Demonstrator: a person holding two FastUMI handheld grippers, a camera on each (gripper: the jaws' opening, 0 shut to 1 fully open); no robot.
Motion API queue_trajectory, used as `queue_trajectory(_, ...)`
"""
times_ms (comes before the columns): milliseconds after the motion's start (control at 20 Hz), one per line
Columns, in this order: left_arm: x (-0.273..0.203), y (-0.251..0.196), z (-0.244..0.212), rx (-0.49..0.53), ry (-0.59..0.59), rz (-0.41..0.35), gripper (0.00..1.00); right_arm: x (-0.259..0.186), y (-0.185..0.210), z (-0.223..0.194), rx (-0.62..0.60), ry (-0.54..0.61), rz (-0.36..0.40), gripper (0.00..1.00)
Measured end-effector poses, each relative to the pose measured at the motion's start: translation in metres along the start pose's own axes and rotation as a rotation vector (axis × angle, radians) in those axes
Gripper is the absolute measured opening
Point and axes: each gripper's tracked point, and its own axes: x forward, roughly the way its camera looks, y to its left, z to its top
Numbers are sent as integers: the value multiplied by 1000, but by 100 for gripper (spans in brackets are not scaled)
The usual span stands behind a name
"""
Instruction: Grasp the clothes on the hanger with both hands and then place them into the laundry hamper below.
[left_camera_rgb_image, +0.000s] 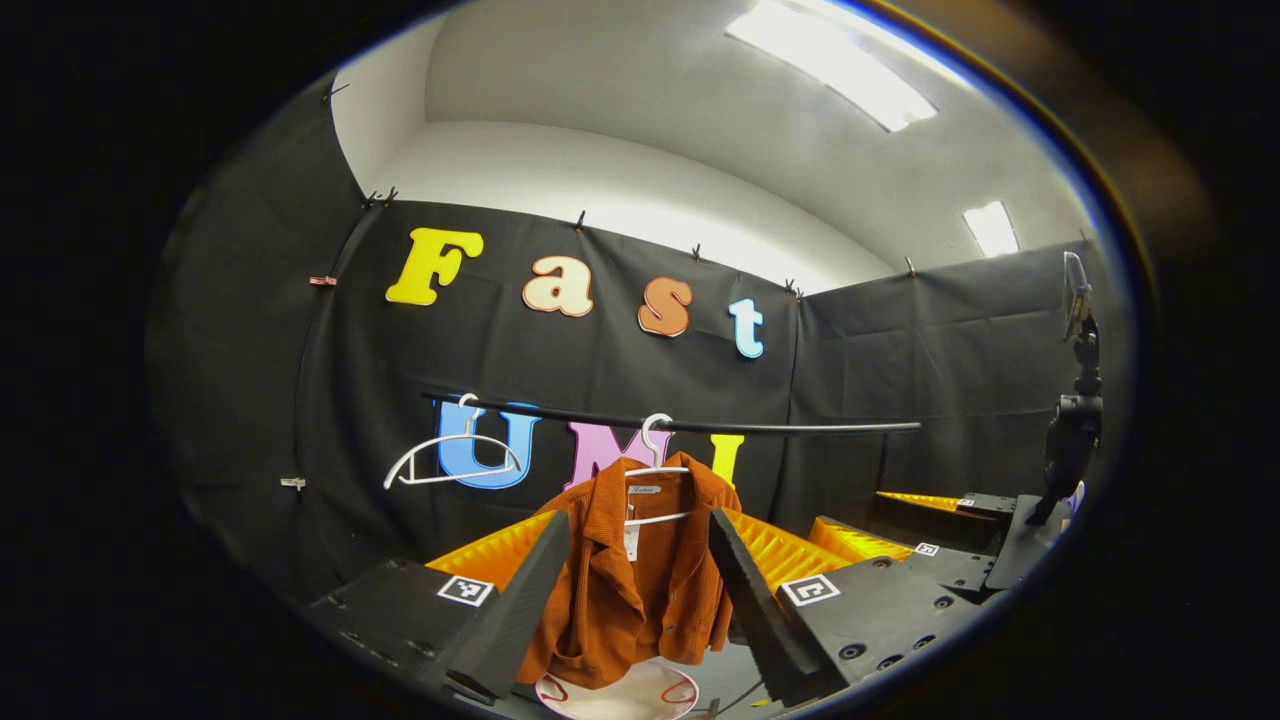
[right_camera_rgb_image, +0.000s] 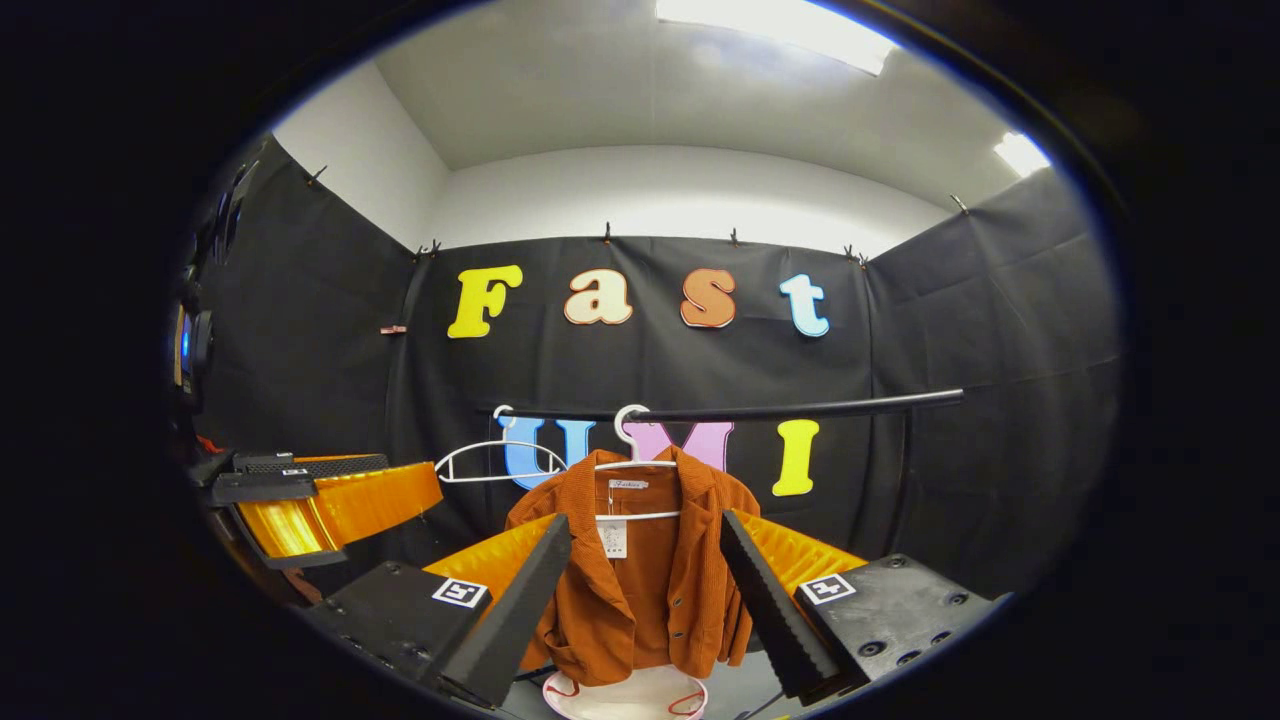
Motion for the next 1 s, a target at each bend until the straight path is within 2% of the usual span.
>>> queue_trajectory(200,1,4,0,-14,-5,1,95,-3,-2,-1,-15,2,-13,99)
queue_trajectory(750,-7,14,8,-3,-31,0,95,-7,-1,5,1,-12,-44,97)
queue_trajectory(1000,-7,18,-2,-17,-7,-39,95,-10,-1,1,-17,-3,-84,97)
